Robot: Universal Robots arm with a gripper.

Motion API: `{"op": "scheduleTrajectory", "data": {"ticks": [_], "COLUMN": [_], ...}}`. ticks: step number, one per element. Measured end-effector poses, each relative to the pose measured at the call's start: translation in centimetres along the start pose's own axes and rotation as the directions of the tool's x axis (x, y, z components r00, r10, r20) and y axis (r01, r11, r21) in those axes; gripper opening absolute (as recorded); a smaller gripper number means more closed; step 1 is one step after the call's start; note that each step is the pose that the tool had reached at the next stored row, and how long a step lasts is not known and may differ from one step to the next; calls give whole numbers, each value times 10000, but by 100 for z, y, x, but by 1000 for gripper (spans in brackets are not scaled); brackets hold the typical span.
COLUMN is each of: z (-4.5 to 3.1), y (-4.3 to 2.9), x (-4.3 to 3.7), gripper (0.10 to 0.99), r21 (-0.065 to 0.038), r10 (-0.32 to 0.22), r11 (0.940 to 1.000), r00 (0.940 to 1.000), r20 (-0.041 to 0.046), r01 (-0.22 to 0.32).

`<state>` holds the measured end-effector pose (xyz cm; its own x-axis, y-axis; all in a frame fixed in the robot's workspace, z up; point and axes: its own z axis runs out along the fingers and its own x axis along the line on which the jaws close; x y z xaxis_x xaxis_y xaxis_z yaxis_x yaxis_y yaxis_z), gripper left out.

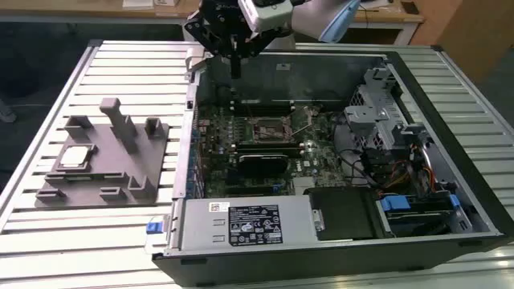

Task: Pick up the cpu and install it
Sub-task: 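Reach for the cpu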

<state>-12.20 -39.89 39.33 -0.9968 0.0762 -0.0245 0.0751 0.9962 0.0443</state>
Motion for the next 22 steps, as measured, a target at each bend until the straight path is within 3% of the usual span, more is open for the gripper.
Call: {"op": "scheduleTrajectory", "data": {"ticks": [10,22], "z": [0,-4], "y": [-2,-11], "x": [22,149], "gripper": [106,106], "r21": [-1,0], "r10": [0,1], "r11": [10000,10000], "r00": [10000,10000], "r20": [1,0], "r01": [0,-1]}}
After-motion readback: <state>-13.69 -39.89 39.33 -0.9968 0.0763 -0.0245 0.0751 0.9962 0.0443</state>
